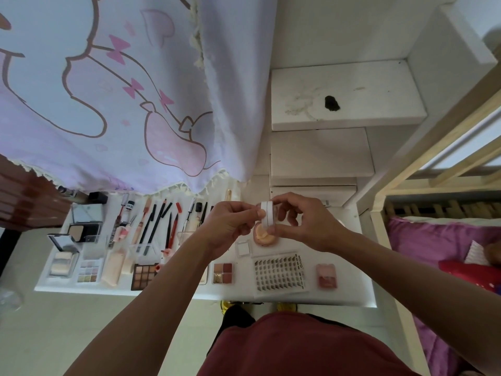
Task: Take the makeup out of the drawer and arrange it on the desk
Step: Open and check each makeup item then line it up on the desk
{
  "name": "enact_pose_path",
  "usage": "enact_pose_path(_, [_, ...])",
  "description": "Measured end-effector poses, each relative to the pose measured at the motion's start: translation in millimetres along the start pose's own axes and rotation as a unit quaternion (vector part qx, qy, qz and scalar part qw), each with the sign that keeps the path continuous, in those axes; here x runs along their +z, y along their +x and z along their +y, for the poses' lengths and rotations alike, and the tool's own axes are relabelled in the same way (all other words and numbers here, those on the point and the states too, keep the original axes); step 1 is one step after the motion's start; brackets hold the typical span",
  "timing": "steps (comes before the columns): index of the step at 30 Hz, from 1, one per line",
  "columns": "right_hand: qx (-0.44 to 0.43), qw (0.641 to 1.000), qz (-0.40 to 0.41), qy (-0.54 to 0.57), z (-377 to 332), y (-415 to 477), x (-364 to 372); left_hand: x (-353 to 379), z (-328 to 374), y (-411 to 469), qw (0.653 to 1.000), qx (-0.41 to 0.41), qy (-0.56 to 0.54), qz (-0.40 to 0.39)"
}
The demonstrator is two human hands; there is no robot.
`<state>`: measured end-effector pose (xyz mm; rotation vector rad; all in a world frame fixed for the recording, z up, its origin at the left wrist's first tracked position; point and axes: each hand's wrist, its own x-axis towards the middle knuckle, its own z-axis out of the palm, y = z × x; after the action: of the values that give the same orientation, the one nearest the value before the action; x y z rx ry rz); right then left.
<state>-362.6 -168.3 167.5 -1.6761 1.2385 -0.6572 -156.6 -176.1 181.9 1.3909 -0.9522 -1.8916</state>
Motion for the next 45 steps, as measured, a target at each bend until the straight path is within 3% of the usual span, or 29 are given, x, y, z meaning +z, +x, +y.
enact_pose_path(45, [-0.006,1.000,-0.011,0.004,-7.2,0.1,7.0,-8.3,-2.5,-8.1,1.000,0.010,-0.002,0.008])
